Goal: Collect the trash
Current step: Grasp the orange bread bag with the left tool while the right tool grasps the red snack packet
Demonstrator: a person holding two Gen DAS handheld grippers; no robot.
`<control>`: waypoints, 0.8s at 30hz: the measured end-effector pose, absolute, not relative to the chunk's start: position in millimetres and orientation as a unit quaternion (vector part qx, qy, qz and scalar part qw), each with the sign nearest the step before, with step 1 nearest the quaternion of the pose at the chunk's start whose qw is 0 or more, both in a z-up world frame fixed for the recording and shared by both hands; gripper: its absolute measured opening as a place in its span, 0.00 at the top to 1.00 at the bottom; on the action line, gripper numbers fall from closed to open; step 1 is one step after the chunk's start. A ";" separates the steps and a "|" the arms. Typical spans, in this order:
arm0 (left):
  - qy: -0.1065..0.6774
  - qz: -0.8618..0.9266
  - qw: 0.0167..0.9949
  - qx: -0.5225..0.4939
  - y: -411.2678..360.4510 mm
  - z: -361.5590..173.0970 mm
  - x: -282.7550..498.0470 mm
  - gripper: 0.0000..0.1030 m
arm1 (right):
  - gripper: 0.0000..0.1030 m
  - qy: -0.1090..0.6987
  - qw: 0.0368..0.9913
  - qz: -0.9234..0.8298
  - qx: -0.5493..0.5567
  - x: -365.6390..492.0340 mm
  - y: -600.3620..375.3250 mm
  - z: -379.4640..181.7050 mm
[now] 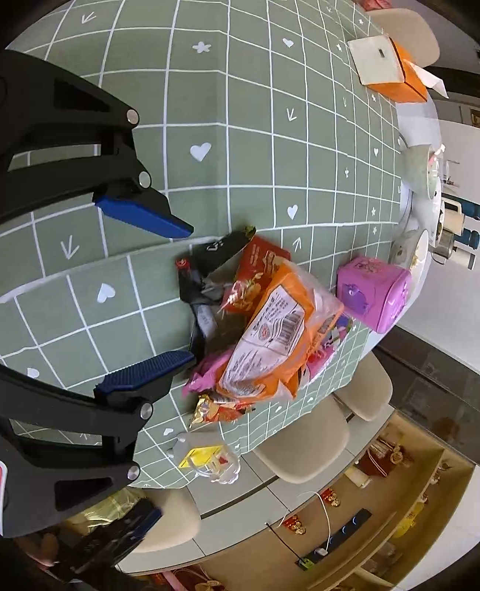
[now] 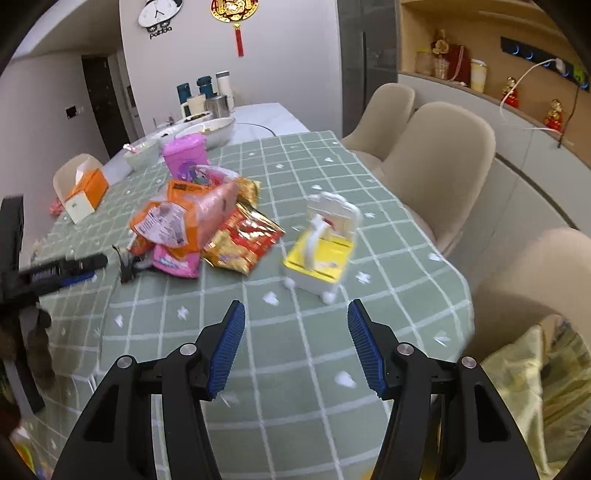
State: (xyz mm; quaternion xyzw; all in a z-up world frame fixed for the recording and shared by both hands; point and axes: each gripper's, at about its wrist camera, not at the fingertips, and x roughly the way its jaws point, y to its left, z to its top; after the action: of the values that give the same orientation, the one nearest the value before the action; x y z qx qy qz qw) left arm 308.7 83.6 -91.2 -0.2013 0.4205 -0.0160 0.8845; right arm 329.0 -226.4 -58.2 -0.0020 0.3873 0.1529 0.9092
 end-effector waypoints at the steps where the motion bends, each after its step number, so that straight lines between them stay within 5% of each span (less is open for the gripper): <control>1: 0.420 -0.014 0.885 -0.199 81.6 -91.2 308.2 0.42 | 0.47 0.386 0.909 0.158 0.001 334.4 -221.4 -60.7; 7: 0.421 -0.009 0.888 -0.185 72.2 -85.1 305.8 0.42 | 0.52 0.384 0.905 0.184 0.005 379.8 -177.6 -78.7; 12: 0.405 -0.009 0.901 -0.157 79.7 -69.3 320.6 0.42 | 0.77 0.394 0.893 0.218 -0.021 421.0 -142.2 -95.2; 23: 0.420 0.017 0.902 -0.096 77.6 -100.0 444.3 0.42 | 0.77 0.393 0.888 0.236 -0.030 397.8 -172.8 -95.9; 24: 0.420 0.026 0.902 -0.094 77.7 -102.6 448.2 0.59 | 0.77 0.393 0.889 0.233 -0.030 395.5 -176.8 -95.1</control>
State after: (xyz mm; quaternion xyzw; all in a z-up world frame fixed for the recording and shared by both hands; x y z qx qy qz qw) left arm 448.2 77.7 -102.6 -0.0942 0.4204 0.0261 0.9021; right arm 395.5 -176.8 -95.1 -0.0295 0.3930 0.2334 0.8889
